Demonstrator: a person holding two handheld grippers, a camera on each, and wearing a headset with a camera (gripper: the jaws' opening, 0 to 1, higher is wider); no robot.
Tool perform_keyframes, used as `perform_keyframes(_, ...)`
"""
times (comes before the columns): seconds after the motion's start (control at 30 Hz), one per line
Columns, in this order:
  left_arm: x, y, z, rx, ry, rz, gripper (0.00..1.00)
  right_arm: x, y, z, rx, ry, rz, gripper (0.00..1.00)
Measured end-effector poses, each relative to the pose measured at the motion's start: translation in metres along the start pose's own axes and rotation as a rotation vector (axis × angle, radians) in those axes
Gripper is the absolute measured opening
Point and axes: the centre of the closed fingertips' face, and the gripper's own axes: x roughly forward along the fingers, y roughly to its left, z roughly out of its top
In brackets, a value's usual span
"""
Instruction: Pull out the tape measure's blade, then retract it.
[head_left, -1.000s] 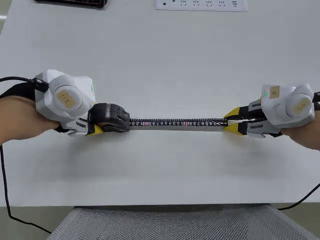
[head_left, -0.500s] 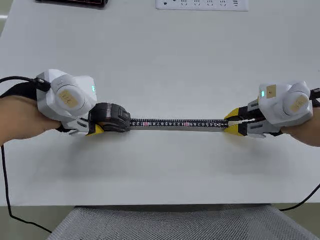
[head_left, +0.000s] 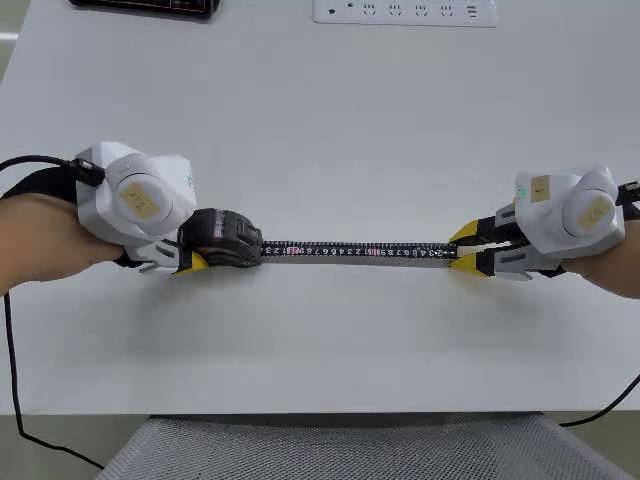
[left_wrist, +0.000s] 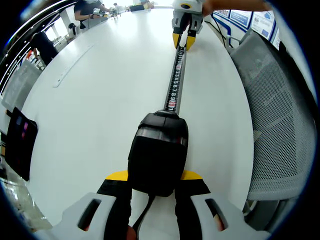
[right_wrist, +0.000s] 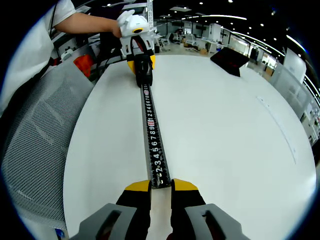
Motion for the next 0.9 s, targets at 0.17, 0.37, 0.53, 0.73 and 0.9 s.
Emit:
perform_keyframes(0.17, -0.0004, -0.0003, 0.0, 0.003, 0.001, -0.001, 0.28, -0.0001, 0.0008, -0.0003, -0.004, 0.004, 0.0, 0.12)
perform_keyframes(0.37, 0.0, -0.0004, 0.0, 0.003, 0.003, -0.002, 0.29, 0.0007, 0.002, -0.0011, -0.005, 0.011, 0.0, 0.12)
perform_keyframes(0.53, -0.0002, -0.0005, 0.0001, 0.003, 0.005, 0.0, 0.29, 0.0021, 0.0035, -0.0011, -0.008, 0.014, 0.004, 0.12)
perform_keyframes(0.73, -0.0003, -0.0003, 0.0001, 0.002, 0.006, 0.0, 0.29, 0.0019, 0.0029, -0.0005, -0.003, 0.011, 0.003, 0.12)
perform_keyframes(0.9, 0.0009, -0.0006, -0.0057, 0.017, 0.034, 0.001, 0.31, 0.0015, 0.0027, 0.0009, 0.02, 0.005, 0.002, 0.15)
